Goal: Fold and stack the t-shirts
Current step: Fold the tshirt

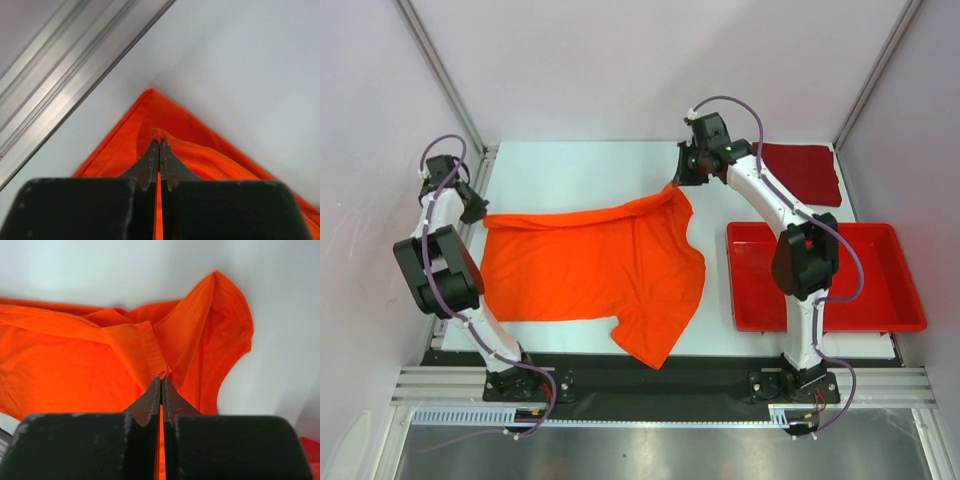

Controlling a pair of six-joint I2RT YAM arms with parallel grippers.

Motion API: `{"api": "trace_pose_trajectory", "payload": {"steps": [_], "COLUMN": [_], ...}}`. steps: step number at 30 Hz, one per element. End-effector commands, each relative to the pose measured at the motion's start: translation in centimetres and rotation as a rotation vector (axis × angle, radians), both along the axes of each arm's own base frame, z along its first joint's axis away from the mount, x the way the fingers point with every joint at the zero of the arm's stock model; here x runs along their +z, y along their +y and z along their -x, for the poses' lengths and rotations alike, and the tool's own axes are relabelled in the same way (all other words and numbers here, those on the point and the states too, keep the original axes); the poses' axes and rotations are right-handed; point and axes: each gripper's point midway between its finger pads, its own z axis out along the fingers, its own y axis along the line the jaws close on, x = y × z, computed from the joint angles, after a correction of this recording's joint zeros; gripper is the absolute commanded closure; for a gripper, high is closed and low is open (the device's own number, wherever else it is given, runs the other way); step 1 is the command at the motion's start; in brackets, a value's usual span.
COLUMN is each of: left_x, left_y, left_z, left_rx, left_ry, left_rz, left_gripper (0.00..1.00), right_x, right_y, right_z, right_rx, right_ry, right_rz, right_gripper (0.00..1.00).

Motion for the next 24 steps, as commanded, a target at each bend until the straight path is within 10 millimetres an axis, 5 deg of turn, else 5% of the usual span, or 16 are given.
{"api": "trace_pose_trajectory", "payload": {"steps": [1, 12, 18, 24], "left_x": [0.9, -1.1, 1.1, 5.2], "left_y": [0.5, -0.2, 0.3, 0.3], "left_z": [1.3, 3.7, 3.3, 2.3], "left_rx": [0.022, 0.045, 0.055, 0.052], "left_ry": [-0.015, 0.022, -0.028, -0.112], "left_rz": [-0.037, -0.023, -0.053, -0.058], "left_gripper": [1.00, 1.00, 1.00, 1.00], "right_x": [3.6, 1.7, 2.6, 7.2], "right_y": [-0.1, -1.3, -1.1, -1.1], "right_z": [1.7, 5.0, 3.8, 2.2], "right_rx": [0.023, 0.013, 0.002, -0.014], "right_ry": [-0.061, -0.018, -0.050, -0.141], "right_rz": [-0.035, -0.019, -0.026, -0.035], "right_gripper": [1.00, 1.00, 1.00, 1.00]}}
